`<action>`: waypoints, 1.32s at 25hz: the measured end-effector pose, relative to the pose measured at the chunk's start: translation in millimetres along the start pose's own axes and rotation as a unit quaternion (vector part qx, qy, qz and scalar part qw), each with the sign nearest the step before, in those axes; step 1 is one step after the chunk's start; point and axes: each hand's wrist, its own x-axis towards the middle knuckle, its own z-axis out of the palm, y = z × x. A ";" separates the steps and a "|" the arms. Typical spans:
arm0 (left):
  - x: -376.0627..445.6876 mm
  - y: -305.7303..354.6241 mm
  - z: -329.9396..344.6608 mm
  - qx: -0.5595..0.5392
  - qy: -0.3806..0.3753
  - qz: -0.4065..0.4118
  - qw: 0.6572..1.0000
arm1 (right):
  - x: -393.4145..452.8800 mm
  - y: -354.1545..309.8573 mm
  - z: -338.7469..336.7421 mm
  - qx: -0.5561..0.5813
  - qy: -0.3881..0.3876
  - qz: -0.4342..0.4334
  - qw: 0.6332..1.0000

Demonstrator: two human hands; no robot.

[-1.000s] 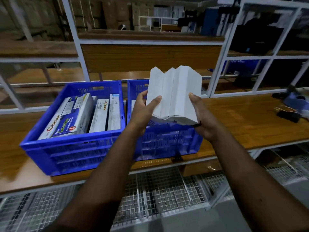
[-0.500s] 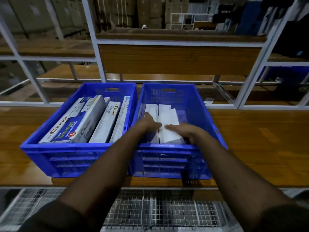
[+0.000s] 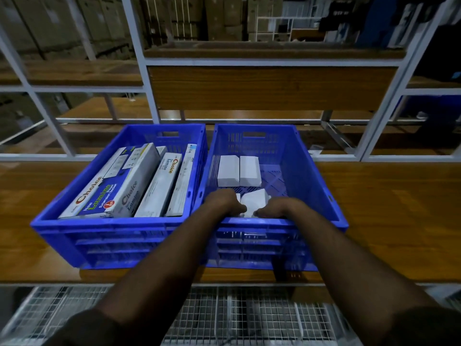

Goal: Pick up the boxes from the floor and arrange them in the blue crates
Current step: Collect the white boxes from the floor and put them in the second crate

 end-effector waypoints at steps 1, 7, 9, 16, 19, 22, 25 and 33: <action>-1.8 -0.3 -0.2 -0.007 0.035 0.003 0.999 | -0.2 1.5 0.2 -0.001 0.032 0.004 0.999; -19.3 -10.2 -5.6 -0.104 0.191 0.076 0.973 | -2.0 7.8 1.8 0.105 0.300 0.049 0.947; -29.9 -17.6 -8.1 -0.150 0.241 0.095 0.954 | -8.9 1.1 9.0 0.108 0.363 0.019 0.925; -82.0 -67.3 -5.6 -0.237 0.388 0.070 0.888 | -45.2 -70.1 48.5 0.194 0.442 -0.148 0.863; -103.7 -103.4 7.2 -0.262 0.421 0.040 0.868 | -64.4 -107.5 81.8 0.221 0.497 -0.258 0.799; -131.2 -135.4 18.9 -0.265 0.448 0.000 0.854 | -84.2 -144.8 119.4 0.218 0.487 -0.344 0.772; -163.1 -172.6 38.5 -0.262 0.453 -0.069 0.849 | -86.1 -174.7 158.8 0.227 0.400 -0.394 0.796; -292.5 -264.6 150.8 -0.297 0.445 -0.334 0.776 | -97.8 -237.3 270.7 0.091 0.001 -0.458 0.884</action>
